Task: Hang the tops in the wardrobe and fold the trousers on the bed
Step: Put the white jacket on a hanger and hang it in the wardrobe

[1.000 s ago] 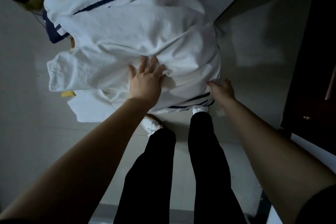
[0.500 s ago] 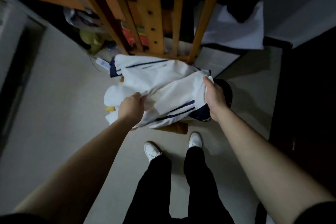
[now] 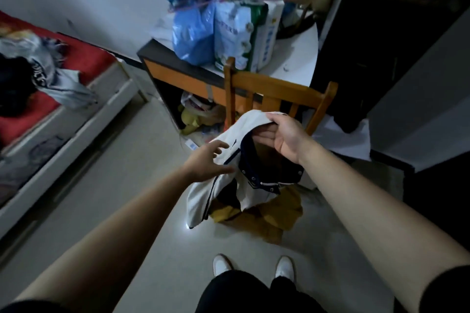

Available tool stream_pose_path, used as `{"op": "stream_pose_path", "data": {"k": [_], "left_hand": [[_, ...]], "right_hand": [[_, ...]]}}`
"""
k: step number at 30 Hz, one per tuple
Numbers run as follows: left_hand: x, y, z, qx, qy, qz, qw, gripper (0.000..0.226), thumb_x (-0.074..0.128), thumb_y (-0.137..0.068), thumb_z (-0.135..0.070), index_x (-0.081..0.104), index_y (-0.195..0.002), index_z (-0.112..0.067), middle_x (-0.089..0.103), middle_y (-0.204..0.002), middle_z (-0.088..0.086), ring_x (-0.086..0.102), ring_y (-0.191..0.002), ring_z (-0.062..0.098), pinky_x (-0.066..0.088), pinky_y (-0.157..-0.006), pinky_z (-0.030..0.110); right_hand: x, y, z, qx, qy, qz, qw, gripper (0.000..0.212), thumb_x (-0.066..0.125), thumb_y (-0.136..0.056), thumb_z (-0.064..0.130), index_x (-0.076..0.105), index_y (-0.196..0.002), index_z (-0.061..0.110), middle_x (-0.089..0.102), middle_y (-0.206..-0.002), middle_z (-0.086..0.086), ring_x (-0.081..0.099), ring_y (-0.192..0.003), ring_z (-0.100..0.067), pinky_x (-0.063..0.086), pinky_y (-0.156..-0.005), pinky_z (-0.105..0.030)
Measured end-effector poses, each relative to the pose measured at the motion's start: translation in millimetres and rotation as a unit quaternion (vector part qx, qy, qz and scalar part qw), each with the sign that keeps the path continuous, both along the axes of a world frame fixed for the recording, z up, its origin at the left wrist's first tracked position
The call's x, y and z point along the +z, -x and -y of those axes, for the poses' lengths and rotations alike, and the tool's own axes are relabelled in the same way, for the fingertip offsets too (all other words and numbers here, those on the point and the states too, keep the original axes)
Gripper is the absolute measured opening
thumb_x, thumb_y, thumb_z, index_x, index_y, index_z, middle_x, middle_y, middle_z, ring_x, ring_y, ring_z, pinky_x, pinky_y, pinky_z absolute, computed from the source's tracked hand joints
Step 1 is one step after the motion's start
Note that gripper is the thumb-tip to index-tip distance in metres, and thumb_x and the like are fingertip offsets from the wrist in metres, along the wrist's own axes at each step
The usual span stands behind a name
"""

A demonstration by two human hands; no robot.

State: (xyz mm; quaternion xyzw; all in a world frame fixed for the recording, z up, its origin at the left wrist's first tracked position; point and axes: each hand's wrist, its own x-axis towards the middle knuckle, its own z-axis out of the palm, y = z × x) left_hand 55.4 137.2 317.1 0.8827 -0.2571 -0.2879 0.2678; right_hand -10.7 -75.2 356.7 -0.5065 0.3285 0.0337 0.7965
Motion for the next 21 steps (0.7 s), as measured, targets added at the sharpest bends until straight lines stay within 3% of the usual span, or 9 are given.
{"op": "stream_pose_path", "data": {"k": [3, 7, 10, 12, 15, 17, 19, 21], "left_hand": [[19.3, 11.2, 3.0, 0.051, 0.075, 0.015, 0.996, 0.072, 0.079, -0.073, -0.053, 0.052, -0.135, -0.03, 0.057, -0.121, -0.005, 0.056, -0.109, 0.011, 0.049, -0.094, 0.032], [43.3, 12.1, 5.2, 0.146, 0.15, 0.139, 0.968, 0.016, 0.066, -0.092, -0.023, 0.071, -0.107, -0.019, 0.073, -0.095, -0.003, 0.068, -0.092, 0.017, 0.053, -0.083, 0.031], [74.8, 11.9, -1.6, 0.295, 0.25, 0.088, 0.918, 0.015, 0.051, -0.1, -0.015, 0.066, -0.098, -0.013, 0.071, -0.078, -0.004, 0.068, -0.078, 0.016, 0.056, -0.073, 0.033], [95.7, 12.0, -12.8, 0.297, 0.226, 0.095, 0.923, 0.017, 0.048, -0.101, -0.015, 0.064, -0.099, -0.011, 0.069, -0.082, 0.0, 0.065, -0.077, 0.017, 0.055, -0.068, 0.032], [109.1, 21.7, -31.4, 0.136, 0.055, 0.111, 0.983, 0.014, 0.06, -0.094, -0.017, 0.071, -0.101, -0.012, 0.071, -0.101, 0.005, 0.065, -0.088, 0.018, 0.053, -0.082, 0.03], [102.8, 33.3, -35.0, 0.089, -0.002, 0.086, 0.992, 0.03, 0.07, -0.089, -0.027, 0.068, -0.116, -0.014, 0.068, -0.112, 0.002, 0.064, -0.098, 0.016, 0.05, -0.089, 0.028], [94.4, 49.0, -30.9, 0.134, 0.019, 0.076, 0.988, 0.046, 0.073, -0.084, -0.042, 0.061, -0.123, -0.019, 0.063, -0.111, -0.004, 0.061, -0.103, 0.015, 0.051, -0.091, 0.033], [86.7, 60.5, -25.2, 0.218, 0.075, 0.116, 0.966, 0.04, 0.07, -0.086, -0.046, 0.063, -0.116, -0.021, 0.065, -0.107, -0.005, 0.063, -0.099, 0.016, 0.053, -0.089, 0.038]], "right_hand": [[24.2, -1.5, -12.3, 0.07, 0.037, 0.017, 0.997, 0.035, 0.042, -0.107, 0.019, 0.05, -0.134, 0.0, 0.065, -0.121, -0.026, 0.066, -0.109, -0.035, 0.057, -0.088, -0.04], [54.4, -1.6, -22.6, 0.131, 0.108, 0.048, 0.984, 0.022, 0.049, -0.105, 0.022, 0.06, -0.116, 0.007, 0.069, -0.117, -0.022, 0.067, -0.11, -0.032, 0.057, -0.089, -0.041], [70.9, -1.4, -27.2, 0.142, 0.155, 0.063, 0.976, 0.017, 0.054, -0.102, 0.024, 0.06, -0.091, 0.013, 0.07, -0.109, -0.017, 0.068, -0.105, -0.028, 0.058, -0.086, -0.04], [78.5, -1.4, -30.0, 0.142, 0.151, 0.077, 0.975, 0.018, 0.053, -0.103, 0.023, 0.059, -0.088, 0.016, 0.07, -0.099, -0.01, 0.068, -0.095, -0.023, 0.056, -0.087, -0.04], [89.9, -3.7, -37.2, 0.149, 0.115, 0.094, 0.978, 0.013, 0.05, -0.104, 0.021, 0.06, -0.101, 0.013, 0.071, -0.097, -0.01, 0.069, -0.088, -0.02, 0.057, -0.083, -0.037], [98.2, -6.3, -43.7, 0.153, 0.076, 0.11, 0.979, 0.016, 0.048, -0.105, 0.021, 0.058, -0.112, 0.01, 0.072, -0.096, -0.012, 0.071, -0.087, -0.02, 0.06, -0.078, -0.034], [107.3, -6.3, -51.9, 0.171, 0.034, 0.128, 0.976, 0.023, 0.047, -0.105, 0.021, 0.056, -0.121, 0.006, 0.074, -0.097, -0.015, 0.073, -0.09, -0.022, 0.062, -0.076, -0.033], [114.7, -4.4, -59.7, 0.196, -0.002, 0.145, 0.97, 0.029, 0.045, -0.106, 0.021, 0.054, -0.126, 0.002, 0.072, -0.104, -0.019, 0.073, -0.094, -0.025, 0.062, -0.077, -0.034]]}}
